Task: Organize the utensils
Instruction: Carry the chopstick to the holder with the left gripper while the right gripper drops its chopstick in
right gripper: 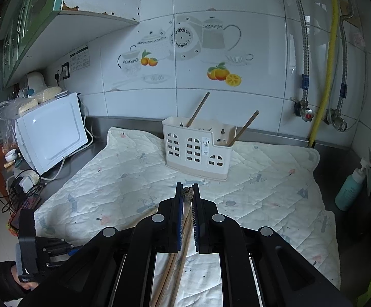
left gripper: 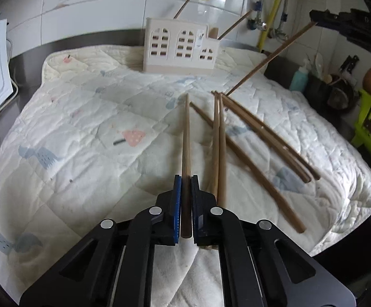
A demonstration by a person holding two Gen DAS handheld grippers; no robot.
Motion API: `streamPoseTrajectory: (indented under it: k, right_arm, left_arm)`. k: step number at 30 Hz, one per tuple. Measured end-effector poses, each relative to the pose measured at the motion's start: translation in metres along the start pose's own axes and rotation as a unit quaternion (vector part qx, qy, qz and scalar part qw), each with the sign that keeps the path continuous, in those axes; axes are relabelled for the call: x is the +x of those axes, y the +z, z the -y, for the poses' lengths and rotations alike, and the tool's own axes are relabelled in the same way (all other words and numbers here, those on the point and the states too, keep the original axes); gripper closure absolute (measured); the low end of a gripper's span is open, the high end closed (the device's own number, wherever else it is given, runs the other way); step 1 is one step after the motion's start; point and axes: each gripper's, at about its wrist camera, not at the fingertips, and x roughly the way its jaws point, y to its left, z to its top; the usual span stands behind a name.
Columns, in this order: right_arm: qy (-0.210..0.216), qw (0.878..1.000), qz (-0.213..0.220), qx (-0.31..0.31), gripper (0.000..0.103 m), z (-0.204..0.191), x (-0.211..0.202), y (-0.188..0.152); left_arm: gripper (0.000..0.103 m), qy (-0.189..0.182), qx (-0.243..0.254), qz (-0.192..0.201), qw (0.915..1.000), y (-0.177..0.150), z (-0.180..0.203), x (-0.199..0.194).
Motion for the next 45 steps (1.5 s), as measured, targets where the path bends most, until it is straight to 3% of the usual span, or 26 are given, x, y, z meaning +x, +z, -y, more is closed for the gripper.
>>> streamPoseTrajectory:
  k: [11, 21, 26, 37, 45]
  right_arm:
    - [0.0, 1.0, 0.021, -0.001, 0.097, 0.002, -0.011, 0.018]
    - [0.004, 1.0, 0.015, -0.01, 0.097, 0.008, 0.005, 0.045]
    - [0.004, 1.0, 0.018, -0.013, 0.097, 0.016, 0.014, 0.071]
    - [-0.041, 0.999, 0.026, -0.017, 0.097, 0.05, 0.057, 0.15]
    - [-0.05, 0.997, -0.052, -0.017, 0.097, 0.064, 0.125, 0.17]
  left_arm:
    - [0.098, -0.026, 0.0, 0.059, 0.9979, 0.051, 0.001, -0.02]
    - [0.098, -0.032, 0.018, 0.073, 0.9966, 0.101, -0.002, -0.017]
    - [0.098, -0.025, 0.02, 0.083, 0.996, 0.127, -0.008, -0.016]
    - [0.098, -0.019, 0.039, 0.113, 0.9927, 0.188, -0.013, -0.014]
    - [0.098, -0.007, 0.054, 0.148, 0.9875, 0.234, -0.013, -0.022]
